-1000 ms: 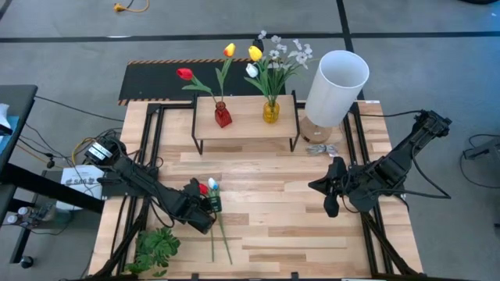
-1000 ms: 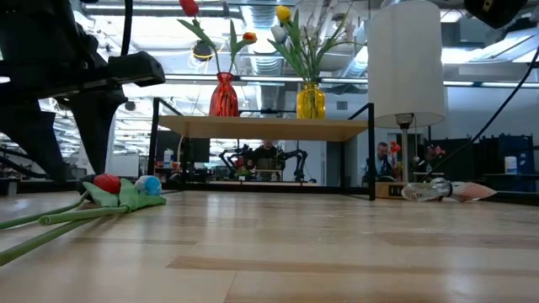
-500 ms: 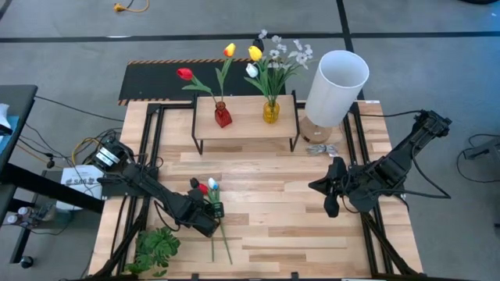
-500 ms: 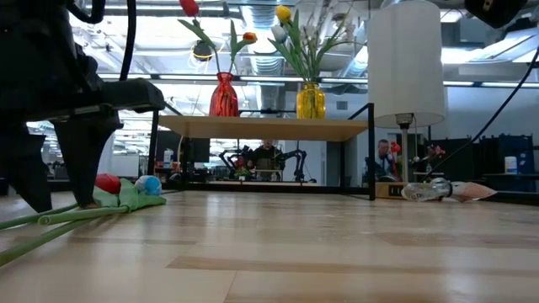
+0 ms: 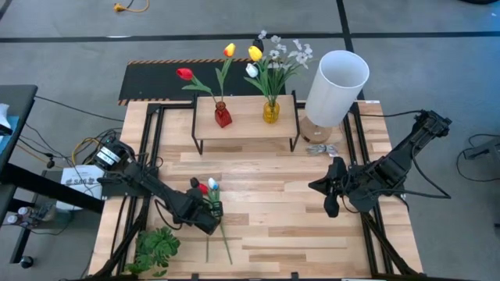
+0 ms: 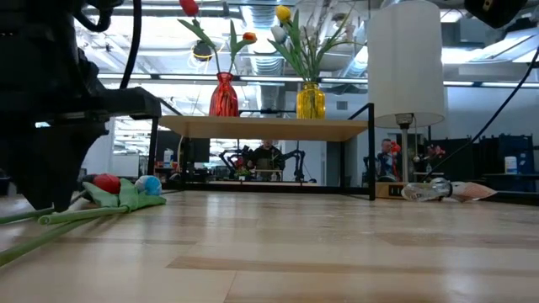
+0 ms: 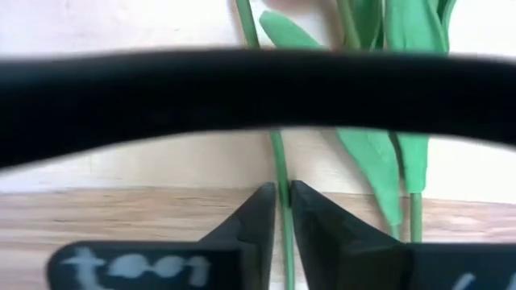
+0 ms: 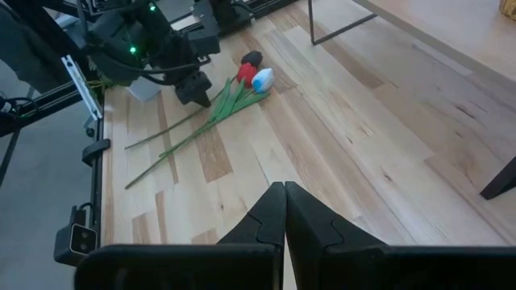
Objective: Pick and place flowers into a vace then onto a shelf
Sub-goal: Put the black tulip into the red flower vase
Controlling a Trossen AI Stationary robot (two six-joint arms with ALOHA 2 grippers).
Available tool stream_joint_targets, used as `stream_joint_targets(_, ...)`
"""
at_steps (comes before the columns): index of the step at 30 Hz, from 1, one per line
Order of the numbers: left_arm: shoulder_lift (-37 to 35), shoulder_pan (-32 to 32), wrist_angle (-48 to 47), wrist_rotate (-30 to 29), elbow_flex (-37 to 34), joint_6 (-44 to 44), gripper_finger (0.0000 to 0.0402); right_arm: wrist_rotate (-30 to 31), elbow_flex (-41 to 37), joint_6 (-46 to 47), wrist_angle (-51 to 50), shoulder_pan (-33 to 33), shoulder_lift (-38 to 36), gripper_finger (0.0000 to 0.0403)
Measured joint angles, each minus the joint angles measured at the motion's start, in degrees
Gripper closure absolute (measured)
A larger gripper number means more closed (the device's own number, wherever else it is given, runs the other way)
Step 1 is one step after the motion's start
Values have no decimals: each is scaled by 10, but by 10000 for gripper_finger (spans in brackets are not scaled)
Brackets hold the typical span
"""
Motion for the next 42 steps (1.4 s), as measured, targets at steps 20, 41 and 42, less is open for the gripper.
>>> stream_joint_targets(20,-2,4,-37,8,69,297,401,0,0,0,4,0,0,403)
stream_joint_targets(41,-3,21,-24,-25,322,724,401,-1,0,0,9,0,0,403)
stream_joint_targets(42,-3,22,-18,-46,332,739,401,-1,0,0,9,0,0,403)
